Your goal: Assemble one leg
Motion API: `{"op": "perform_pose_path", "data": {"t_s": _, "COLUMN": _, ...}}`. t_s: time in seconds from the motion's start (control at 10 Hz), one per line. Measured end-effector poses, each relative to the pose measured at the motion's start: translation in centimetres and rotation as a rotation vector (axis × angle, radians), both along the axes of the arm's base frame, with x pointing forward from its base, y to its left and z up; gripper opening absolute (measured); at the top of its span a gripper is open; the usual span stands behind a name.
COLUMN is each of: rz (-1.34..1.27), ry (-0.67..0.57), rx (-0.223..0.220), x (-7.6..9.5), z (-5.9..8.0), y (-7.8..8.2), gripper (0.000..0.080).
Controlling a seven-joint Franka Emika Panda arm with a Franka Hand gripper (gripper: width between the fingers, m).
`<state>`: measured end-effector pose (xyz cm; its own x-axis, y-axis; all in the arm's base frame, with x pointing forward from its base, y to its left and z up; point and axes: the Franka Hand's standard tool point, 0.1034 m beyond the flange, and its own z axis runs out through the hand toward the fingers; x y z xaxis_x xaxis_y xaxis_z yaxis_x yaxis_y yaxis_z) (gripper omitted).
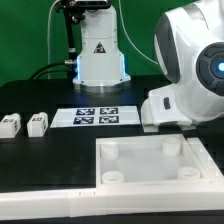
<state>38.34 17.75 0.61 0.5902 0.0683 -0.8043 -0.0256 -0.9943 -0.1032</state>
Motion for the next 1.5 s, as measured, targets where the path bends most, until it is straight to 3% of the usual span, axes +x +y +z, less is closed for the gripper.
{"op": "perform_pose_path", "data": {"t_s": 0.6, "rz": 0.002, "ry": -0.008, "rx": 0.007, "x": 0.3, "z": 0.2, "y": -0.1, "gripper": 0.0292}}
{"op": "perform_pose_path", "data": {"t_s": 0.9, "rz": 0.019, "ry": -0.099, "rx": 0.06, "x": 3.7, "z": 5.5, "y": -2.1, "gripper": 0.0294}}
{"op": "perform_pose_path", "data": {"t_s": 1.1, "rz": 0.009, "ry": -0.311, "rx": 0.061, "x": 6.7, "z": 9.7, "y": -2.9, "gripper": 0.0294}}
{"op": "perform_pose_path", "data": {"t_s": 1.2, "rz": -0.003, "ry": -0.43, "rx": 0.053, "x": 8.3, "z": 12.5, "y": -3.3, "gripper": 0.0294}}
{"op": "perform_pose_path", "data": {"t_s": 1.3, "rz": -0.008, "ry": -0.533, "rx": 0.045, "x": 9.0, "z": 14.6, "y": -3.5, "gripper": 0.0294}}
{"op": "perform_pose_path", "data": {"t_s": 1.4, "rz": -0.015, "ry": -0.591, "rx": 0.039, "x": 9.5, "z": 15.6, "y": -3.2, "gripper": 0.0294}}
{"op": "perform_pose_path", "data": {"t_s": 1.5, "rz": -0.024, "ry": -0.688, "rx": 0.042, "x": 10.6, "z": 15.6, "y": -3.0, "gripper": 0.0294}}
